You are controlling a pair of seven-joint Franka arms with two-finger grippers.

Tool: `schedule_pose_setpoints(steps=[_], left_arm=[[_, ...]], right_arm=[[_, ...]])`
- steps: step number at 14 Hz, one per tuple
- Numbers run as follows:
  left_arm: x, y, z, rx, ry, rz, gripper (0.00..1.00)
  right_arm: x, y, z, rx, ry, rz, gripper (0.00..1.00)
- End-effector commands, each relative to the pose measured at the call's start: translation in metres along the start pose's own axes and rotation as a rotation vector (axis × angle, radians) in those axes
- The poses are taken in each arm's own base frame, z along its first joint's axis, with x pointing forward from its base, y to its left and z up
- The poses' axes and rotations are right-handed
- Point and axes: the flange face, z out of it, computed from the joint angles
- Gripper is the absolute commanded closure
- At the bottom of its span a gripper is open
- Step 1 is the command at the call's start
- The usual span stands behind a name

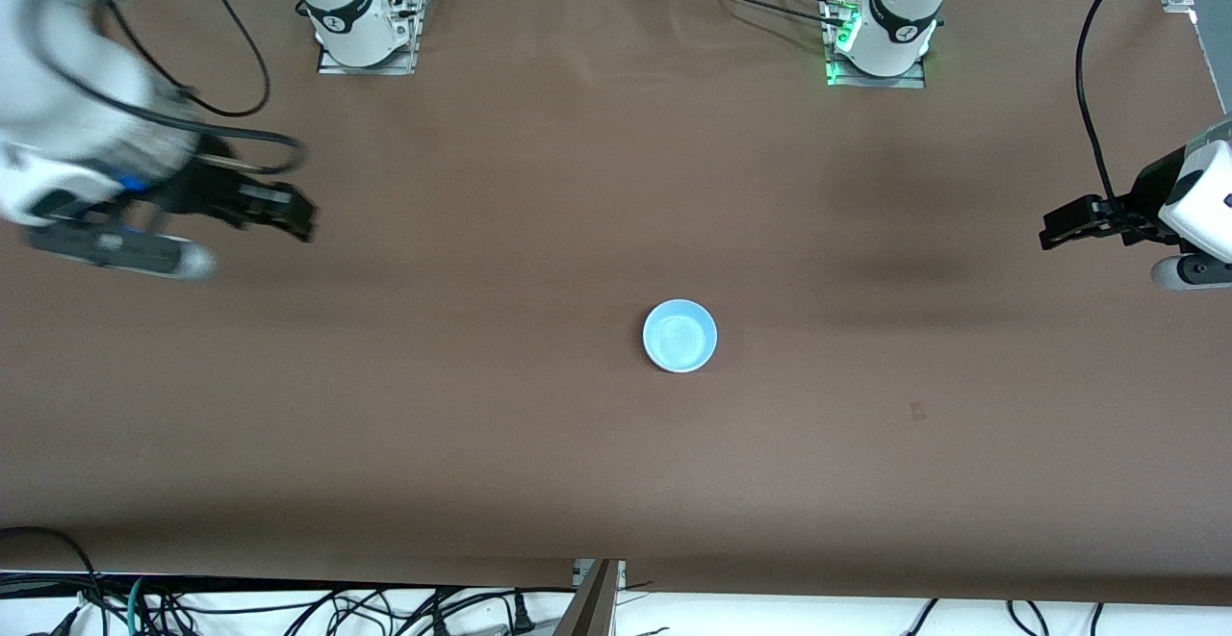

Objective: Stack pink and blue bowls on white bowl

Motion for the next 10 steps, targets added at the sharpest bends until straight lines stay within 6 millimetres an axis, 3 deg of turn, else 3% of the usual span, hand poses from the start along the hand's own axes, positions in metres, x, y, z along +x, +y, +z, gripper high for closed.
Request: schedule_pose_setpoints(steps=[1, 3, 6, 10], left_arm=[[0.002, 0.000, -0.005, 0.014, -0.002, 0.016, 0.00], [0.002, 0.001, -0.005, 0.014, -0.002, 0.018, 0.00], [0.002, 0.000, -0.005, 0.014, -0.002, 0.016, 0.00], [0.002, 0.001, -0.005, 0.014, -0.002, 0.018, 0.00]], right_arm=[[0.001, 0.059, -0.024, 0.019, -0.011, -0.015, 0.01], [0.006, 0.094, -0.032, 0.025, -0.012, 0.009, 0.02], [0.012, 0.133, -0.036, 0.049, -0.020, 0.027, 0.01], [0.030, 0.178, -0.018, 0.056, -0.052, -0.002, 0.01]])
